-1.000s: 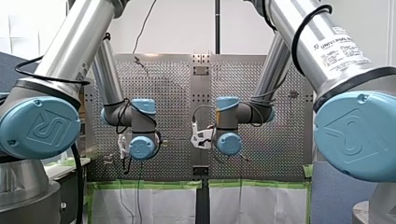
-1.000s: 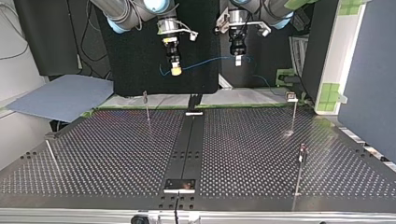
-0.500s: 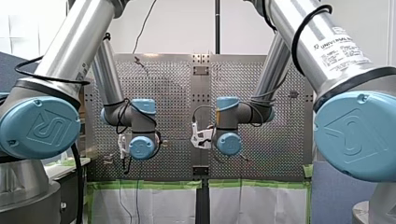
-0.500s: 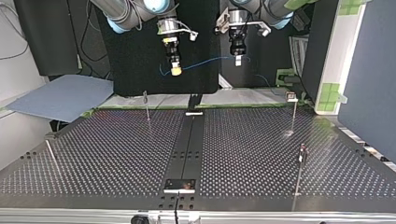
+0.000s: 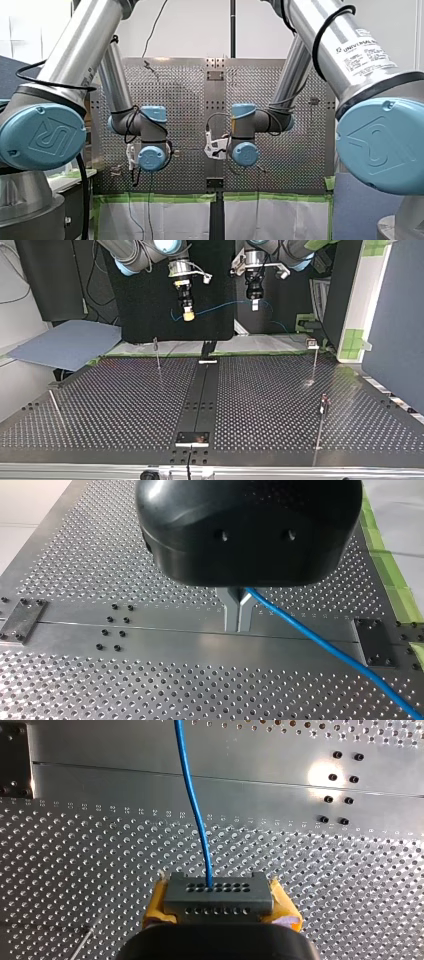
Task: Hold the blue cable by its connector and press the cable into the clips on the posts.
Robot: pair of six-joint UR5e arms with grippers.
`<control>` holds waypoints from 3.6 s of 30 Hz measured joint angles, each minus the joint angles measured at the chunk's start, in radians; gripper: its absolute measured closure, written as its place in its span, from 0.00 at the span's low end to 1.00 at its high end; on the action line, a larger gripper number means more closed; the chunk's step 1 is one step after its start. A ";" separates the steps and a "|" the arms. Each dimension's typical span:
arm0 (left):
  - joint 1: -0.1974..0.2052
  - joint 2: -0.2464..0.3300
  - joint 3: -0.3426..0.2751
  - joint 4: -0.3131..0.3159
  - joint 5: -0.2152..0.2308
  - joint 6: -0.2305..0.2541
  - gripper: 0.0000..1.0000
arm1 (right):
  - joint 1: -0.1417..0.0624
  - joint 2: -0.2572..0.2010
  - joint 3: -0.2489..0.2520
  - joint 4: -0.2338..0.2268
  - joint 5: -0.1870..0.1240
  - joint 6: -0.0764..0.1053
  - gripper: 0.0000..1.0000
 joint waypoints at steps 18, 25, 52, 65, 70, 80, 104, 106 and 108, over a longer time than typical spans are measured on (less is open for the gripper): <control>0.000 0.000 0.000 0.000 0.000 0.000 1.00 | 0.000 0.000 0.000 0.000 0.000 0.000 0.98; 0.000 0.000 0.000 0.000 0.000 0.000 1.00 | 0.000 0.000 0.000 0.000 0.000 0.000 0.98; 0.000 0.000 0.000 0.000 0.000 0.000 1.00 | 0.000 0.000 0.000 0.000 0.000 0.000 0.98; 0.000 0.000 0.000 0.000 0.000 0.000 1.00 | 0.000 0.000 0.000 0.000 0.000 0.000 0.98; 0.000 0.000 0.000 0.000 0.000 0.000 1.00 | 0.000 0.000 0.000 0.000 0.000 0.000 0.98; 0.000 0.000 0.000 0.000 0.000 0.000 1.00 | 0.000 0.000 0.000 0.000 0.000 0.000 0.98; 0.002 -0.184 -0.023 0.006 0.005 0.006 1.00 | 0.000 0.000 0.002 0.000 0.000 0.000 0.98; 0.002 -0.188 -0.023 0.006 0.005 0.006 1.00 | 0.000 0.000 0.002 0.000 0.000 0.000 0.98; 0.002 -0.189 -0.023 0.006 0.005 0.006 1.00 | -0.002 0.005 0.007 0.005 -0.006 0.003 0.98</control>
